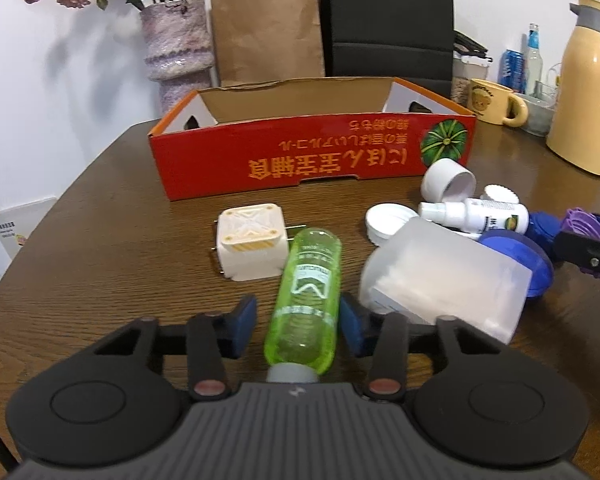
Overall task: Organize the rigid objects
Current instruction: 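Reach the left gripper to the green spray bottle while the right gripper grasps the purple cap, then lift the green bottle with the left gripper while the right carries the purple cap toward the box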
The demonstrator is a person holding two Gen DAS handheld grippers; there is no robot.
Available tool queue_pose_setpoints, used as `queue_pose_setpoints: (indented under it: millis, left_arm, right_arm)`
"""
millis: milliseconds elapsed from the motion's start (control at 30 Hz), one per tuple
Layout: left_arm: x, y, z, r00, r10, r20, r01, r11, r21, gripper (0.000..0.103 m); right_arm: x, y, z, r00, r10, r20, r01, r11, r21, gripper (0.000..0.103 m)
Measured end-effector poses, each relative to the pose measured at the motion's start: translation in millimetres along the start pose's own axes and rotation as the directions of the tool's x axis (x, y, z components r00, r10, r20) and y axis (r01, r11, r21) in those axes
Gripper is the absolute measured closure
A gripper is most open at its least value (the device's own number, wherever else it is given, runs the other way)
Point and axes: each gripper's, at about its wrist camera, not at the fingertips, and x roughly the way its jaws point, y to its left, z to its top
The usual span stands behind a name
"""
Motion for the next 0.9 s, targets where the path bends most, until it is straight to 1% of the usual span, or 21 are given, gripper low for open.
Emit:
queue_pose_setpoints:
  millis: [33, 233, 267, 433, 700, 900]
  left_arm:
    - [0, 0, 0, 1.000, -0.009, 0.001, 0.009, 1.000, 0.000, 0.067]
    - [-2, -2, -1, 1.000, -0.006, 0.004, 0.006, 1.000, 0.004, 0.068]
    - [-2, -1, -1, 1.000, -0.005, 0.006, 0.004, 1.000, 0.006, 0.070]
    - [-5, -2, -2, 1.000, 0.005, 0.018, -0.005, 1.000, 0.012, 0.070]
    - [-20, -3, -4, 0.996, 0.009, 0.084, -0.009, 1.000, 0.000, 0.071]
    - [-31, -1, -3, 0.991, 0.030, 0.128, -0.028, 0.999, -0.023, 0.071]
  right_arm:
    - [0, 0, 0, 1.000, 0.001, 0.001, -0.001, 1.000, -0.001, 0.049]
    - [-1, 3, 0, 1.000, -0.002, 0.002, 0.002, 1.000, -0.007, 0.049]
    - [-1, 3, 0, 1.000, -0.001, 0.003, 0.001, 1.000, -0.007, 0.049]
    - [-1, 3, 0, 1.000, -0.013, 0.006, 0.013, 1.000, -0.009, 0.050]
    - [-6, 6, 0, 0.999, -0.027, 0.034, 0.028, 0.999, -0.021, 0.050]
    - [-10, 9, -1, 0.998, -0.037, 0.058, 0.039, 0.999, -0.031, 0.050]
